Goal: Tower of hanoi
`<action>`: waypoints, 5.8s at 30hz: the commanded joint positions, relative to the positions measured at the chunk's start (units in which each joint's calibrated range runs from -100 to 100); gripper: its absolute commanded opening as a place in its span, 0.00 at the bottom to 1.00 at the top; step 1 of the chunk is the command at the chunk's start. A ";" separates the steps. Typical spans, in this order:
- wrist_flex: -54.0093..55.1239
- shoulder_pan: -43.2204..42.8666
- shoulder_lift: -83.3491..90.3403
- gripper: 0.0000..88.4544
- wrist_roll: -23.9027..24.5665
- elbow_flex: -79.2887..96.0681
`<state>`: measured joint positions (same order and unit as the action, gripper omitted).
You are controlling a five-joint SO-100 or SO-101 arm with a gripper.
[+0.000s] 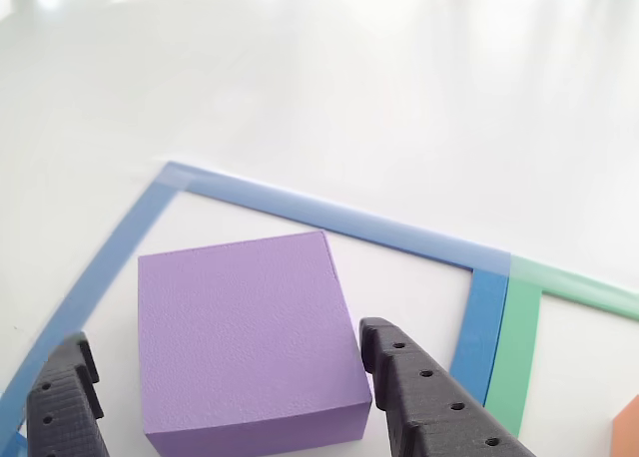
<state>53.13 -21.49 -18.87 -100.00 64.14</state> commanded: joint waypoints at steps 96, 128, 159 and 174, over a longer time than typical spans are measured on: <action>-80.45 27.25 85.78 0.46 0.00 5.51; -22.17 24.20 51.24 0.44 0.00 22.77; -14.81 20.77 32.49 0.41 0.00 13.41; -14.72 19.77 31.45 0.29 0.00 13.14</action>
<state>37.00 -1.11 12.37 -99.21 79.63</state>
